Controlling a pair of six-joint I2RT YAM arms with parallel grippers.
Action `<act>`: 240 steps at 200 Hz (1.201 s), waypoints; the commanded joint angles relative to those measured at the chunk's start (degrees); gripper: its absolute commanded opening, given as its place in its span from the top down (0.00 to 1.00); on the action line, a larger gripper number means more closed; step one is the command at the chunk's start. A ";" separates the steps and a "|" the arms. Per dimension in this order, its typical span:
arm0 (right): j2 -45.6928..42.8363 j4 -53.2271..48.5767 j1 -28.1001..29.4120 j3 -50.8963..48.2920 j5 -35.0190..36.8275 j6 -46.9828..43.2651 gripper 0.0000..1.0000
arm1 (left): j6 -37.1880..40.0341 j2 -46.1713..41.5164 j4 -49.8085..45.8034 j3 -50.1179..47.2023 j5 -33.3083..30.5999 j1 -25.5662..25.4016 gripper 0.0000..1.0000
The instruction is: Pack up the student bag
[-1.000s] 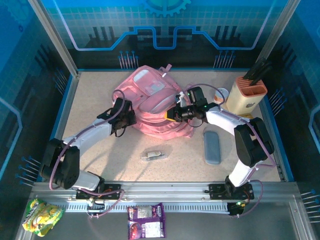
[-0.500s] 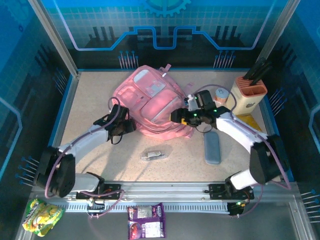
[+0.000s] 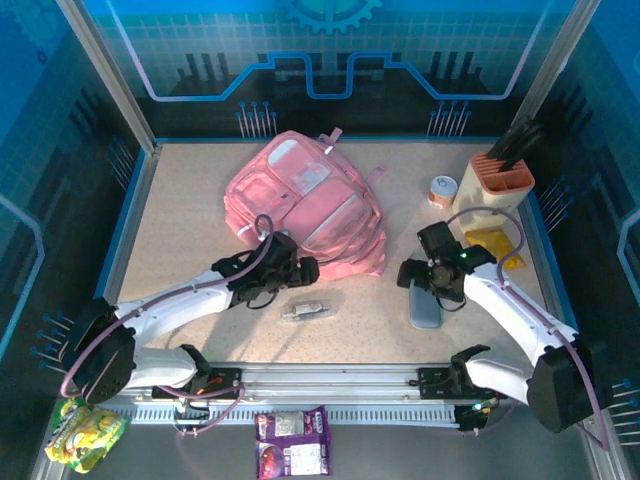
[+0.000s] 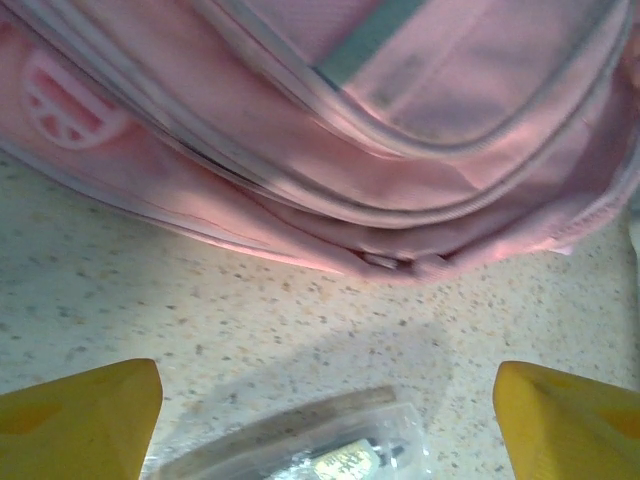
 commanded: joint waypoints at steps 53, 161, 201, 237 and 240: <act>0.39 5.47 -3.32 -8.11 -9.45 1.88 0.00 | -1.67 3.95 2.78 3.64 -2.06 -2.00 0.01; 2.49 4.21 5.61 -8.04 -4.33 4.83 0.00 | -1.77 4.72 2.72 4.29 -1.96 -2.02 0.01; 6.74 8.74 6.69 -7.35 -6.83 4.73 0.00 | -1.58 5.17 2.27 4.86 -1.74 -2.14 0.01; 8.37 10.52 7.19 -8.08 -5.29 4.67 0.00 | -1.14 4.69 1.46 5.38 -1.72 -2.09 0.01; 8.31 10.80 7.20 -8.19 -5.34 4.69 0.00 | -1.11 4.66 1.50 5.38 -1.74 -2.09 0.01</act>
